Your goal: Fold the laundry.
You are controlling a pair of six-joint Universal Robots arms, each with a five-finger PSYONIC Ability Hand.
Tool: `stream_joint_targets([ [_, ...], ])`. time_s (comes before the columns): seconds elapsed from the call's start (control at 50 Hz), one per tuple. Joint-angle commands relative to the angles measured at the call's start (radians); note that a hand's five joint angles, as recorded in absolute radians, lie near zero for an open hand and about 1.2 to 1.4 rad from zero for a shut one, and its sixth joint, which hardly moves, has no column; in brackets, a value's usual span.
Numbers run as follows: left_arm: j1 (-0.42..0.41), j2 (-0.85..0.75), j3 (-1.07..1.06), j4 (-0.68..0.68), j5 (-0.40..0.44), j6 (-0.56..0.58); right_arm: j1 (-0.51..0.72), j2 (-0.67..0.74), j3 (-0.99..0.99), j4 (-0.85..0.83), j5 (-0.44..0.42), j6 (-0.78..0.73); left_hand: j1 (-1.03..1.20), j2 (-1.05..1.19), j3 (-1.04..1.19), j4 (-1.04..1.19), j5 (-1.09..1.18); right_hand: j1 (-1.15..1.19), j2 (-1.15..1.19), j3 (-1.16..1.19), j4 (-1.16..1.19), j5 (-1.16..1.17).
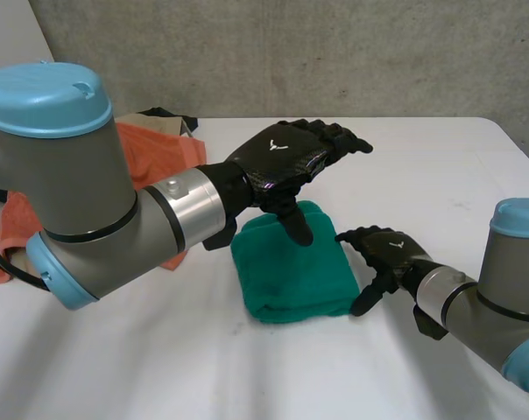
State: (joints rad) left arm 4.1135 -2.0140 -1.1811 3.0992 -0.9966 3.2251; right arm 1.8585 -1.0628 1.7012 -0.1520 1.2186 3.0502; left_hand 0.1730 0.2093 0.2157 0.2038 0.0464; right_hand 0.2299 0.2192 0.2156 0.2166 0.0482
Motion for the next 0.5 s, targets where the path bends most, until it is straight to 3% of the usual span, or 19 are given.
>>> stream_joint_targets([
  [0.02,-0.001,-0.012,-0.006,-0.001,-0.027,-0.013,0.027,0.047,-0.018,-0.031,-0.016,0.001,0.029,-0.008,-0.014,-0.002,-0.019,-0.055,-0.045,-0.041,-0.042,-0.048],
  [0.26,-0.002,-0.005,-0.009,0.001,-0.028,-0.015,0.088,0.101,-0.049,-0.069,-0.016,0.059,0.035,-0.002,-0.008,0.004,-0.013,0.055,0.065,0.069,0.068,0.062],
  [0.34,-0.002,-0.005,-0.009,0.002,-0.028,-0.015,0.100,0.104,-0.067,-0.077,-0.016,0.091,0.038,0.001,-0.005,0.007,-0.010,0.345,0.355,0.359,0.358,0.352],
  [0.4,-0.004,-0.003,-0.009,0.002,-0.028,-0.015,0.102,0.112,-0.092,-0.098,-0.004,0.110,0.041,0.004,-0.002,0.010,-0.007,1.065,1.076,1.079,1.078,1.072],
  [0.42,-0.004,-0.005,-0.009,0.002,-0.028,-0.015,0.100,0.116,-0.104,-0.104,-0.001,0.116,0.041,0.004,-0.002,0.010,-0.007,1.165,1.176,1.180,1.179,1.173],
  [0.5,-0.004,-0.003,-0.009,0.002,-0.028,-0.016,0.094,0.162,-0.176,-0.106,0.010,0.127,0.041,0.004,-0.002,0.010,-0.007,1.166,1.177,1.181,1.180,1.174],
])
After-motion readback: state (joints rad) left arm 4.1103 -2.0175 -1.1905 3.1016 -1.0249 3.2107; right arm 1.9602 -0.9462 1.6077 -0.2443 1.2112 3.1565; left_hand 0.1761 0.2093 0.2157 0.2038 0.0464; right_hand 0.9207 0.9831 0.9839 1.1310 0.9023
